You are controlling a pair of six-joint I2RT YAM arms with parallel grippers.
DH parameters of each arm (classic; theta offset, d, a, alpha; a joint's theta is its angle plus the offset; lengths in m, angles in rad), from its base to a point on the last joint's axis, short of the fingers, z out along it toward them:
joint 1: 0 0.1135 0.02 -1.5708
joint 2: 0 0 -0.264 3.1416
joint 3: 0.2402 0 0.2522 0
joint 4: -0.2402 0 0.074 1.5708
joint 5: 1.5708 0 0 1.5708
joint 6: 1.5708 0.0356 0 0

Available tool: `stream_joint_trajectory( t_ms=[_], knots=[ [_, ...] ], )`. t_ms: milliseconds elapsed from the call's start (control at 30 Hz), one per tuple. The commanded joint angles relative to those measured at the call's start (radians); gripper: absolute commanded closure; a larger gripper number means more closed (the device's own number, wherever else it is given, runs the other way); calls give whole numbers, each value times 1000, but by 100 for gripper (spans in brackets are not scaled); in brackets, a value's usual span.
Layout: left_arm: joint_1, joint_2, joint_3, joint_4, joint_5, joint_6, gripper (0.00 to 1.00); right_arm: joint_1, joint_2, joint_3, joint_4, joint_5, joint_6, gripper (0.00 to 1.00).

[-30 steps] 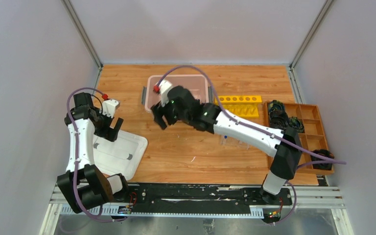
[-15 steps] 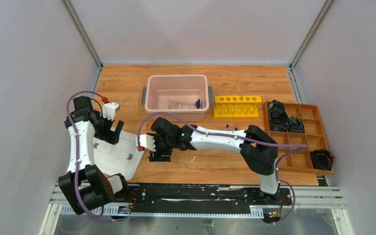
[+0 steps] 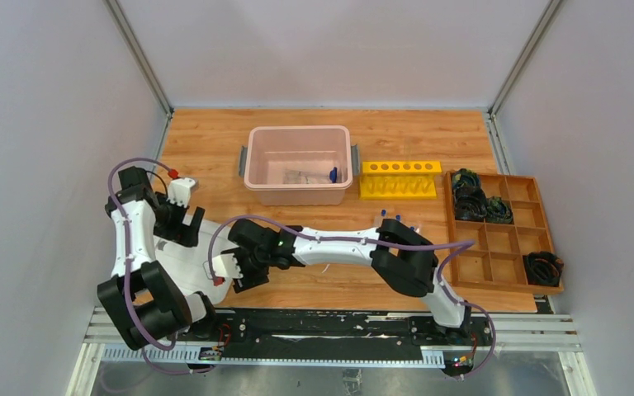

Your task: Organize the chemistry lab equipment

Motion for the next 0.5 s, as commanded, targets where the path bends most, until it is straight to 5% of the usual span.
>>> stream_joint_trajectory(
  t_ms=[0,467],
  knots=[
    [39,36,36,4,33,39,0,10,55,76,0,-10,-43,41],
    [63,19,37,0,81,79,0,9,166,150,3,21,-77,57]
  ],
)
